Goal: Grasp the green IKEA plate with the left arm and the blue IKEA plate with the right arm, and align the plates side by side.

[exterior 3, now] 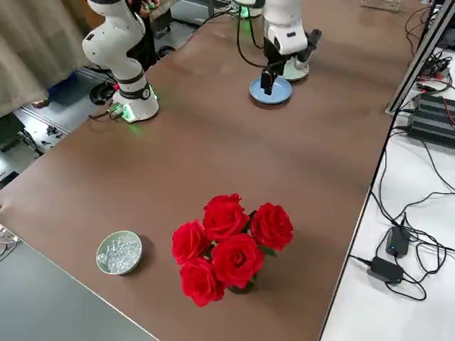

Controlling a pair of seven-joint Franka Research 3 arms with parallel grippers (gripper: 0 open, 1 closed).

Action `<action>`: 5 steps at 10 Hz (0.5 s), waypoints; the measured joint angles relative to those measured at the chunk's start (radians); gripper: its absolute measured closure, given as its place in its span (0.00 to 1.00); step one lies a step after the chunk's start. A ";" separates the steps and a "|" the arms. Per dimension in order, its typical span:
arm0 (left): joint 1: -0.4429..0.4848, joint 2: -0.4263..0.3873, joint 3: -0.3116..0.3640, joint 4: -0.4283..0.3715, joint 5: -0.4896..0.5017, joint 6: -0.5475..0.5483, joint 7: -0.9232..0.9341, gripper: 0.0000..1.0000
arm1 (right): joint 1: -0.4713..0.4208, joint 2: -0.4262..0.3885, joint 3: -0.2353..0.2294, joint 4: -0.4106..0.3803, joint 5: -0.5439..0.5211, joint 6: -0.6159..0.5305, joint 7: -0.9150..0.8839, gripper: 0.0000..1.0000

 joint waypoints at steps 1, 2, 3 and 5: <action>0.000 0.002 0.000 0.000 0.000 0.000 0.000 0.02 | 0.000 -0.009 -0.016 0.039 -0.018 -0.059 0.000 0.05; 0.000 0.004 -0.001 0.000 0.000 0.000 0.000 0.02 | 0.000 -0.016 -0.020 0.067 -0.047 -0.091 0.000 0.05; -0.001 0.005 0.000 0.000 0.000 0.000 0.000 0.01 | 0.001 -0.023 -0.020 0.082 -0.070 -0.101 0.001 0.03; -0.046 0.005 0.049 0.000 0.000 0.000 0.000 0.01 | 0.000 -0.031 -0.025 0.135 -0.093 -0.130 0.003 0.00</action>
